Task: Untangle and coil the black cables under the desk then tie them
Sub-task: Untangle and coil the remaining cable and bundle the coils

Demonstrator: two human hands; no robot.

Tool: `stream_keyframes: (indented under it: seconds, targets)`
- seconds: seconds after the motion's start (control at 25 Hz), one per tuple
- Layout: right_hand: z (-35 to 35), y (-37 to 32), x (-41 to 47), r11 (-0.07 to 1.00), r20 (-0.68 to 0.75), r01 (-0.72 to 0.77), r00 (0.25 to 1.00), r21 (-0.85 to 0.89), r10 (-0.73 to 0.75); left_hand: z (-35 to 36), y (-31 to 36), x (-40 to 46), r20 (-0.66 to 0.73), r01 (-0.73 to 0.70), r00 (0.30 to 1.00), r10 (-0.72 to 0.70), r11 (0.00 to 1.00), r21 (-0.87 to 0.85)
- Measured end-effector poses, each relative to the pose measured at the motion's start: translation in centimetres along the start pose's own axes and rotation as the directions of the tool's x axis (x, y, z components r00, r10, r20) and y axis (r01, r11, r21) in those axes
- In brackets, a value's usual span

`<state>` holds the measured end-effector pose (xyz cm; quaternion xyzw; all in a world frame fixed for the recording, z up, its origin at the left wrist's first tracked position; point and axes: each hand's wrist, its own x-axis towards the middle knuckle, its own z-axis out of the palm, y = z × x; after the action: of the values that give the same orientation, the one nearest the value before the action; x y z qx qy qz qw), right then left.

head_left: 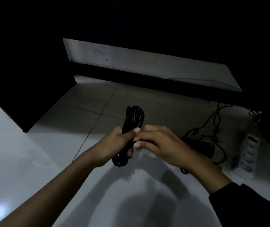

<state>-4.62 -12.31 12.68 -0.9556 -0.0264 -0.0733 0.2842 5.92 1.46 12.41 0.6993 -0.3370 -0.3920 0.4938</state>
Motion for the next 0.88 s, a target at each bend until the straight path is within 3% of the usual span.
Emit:
stream_keyframes:
  seconds: [0.08, 0.2, 0.36, 0.44, 0.6, 0.72, 0.88]
  targets:
    - [-0.1, 0.2, -0.4, 0.997, -0.03, -0.02, 0.999, 0.076, 0.022, -0.7, 0.1, 0.3, -0.009, -0.016, 1.0, 0.017, 0.997, 0.071]
    - [-1.0, 1.7, -1.2, 0.974, -0.095, -0.165, 0.979, 0.155, 0.181, -2.4, -0.3, 0.6, -0.027, 0.029, 0.999, -0.029, 0.999, 0.013]
    - [-1.6, 3.9, -1.8, 0.971, -0.012, -0.109, 0.994, -0.213, 0.109, -2.5, -1.6, 0.6, 0.07, 0.103, 0.994, -0.088, 0.961, -0.256]
    - [-1.7, 4.7, -2.0, 0.959, 0.005, -0.135, 0.99, -0.25, 0.141, -2.5, -1.8, 0.5, 0.109, 0.116, 0.991, -0.081, 0.919, -0.377]
    - [-1.4, 5.2, -2.3, 0.945, -0.09, -0.121, 0.991, -0.305, 0.098, -2.8, -1.9, 0.6, 0.105, 0.059, 0.994, -0.021, 0.925, -0.375]
    - [-0.4, 3.7, -1.8, 0.974, -0.299, -0.224, 0.932, -0.023, 0.207, -1.7, -2.0, 1.2, -0.045, 0.003, 0.999, -0.028, 0.883, -0.47]
    - [0.5, 1.3, -0.3, 0.951, -0.496, -0.224, 0.814, 0.216, 0.304, 2.0, -2.2, 1.7, -0.138, -0.076, 0.99, 0.011, 0.873, -0.482]
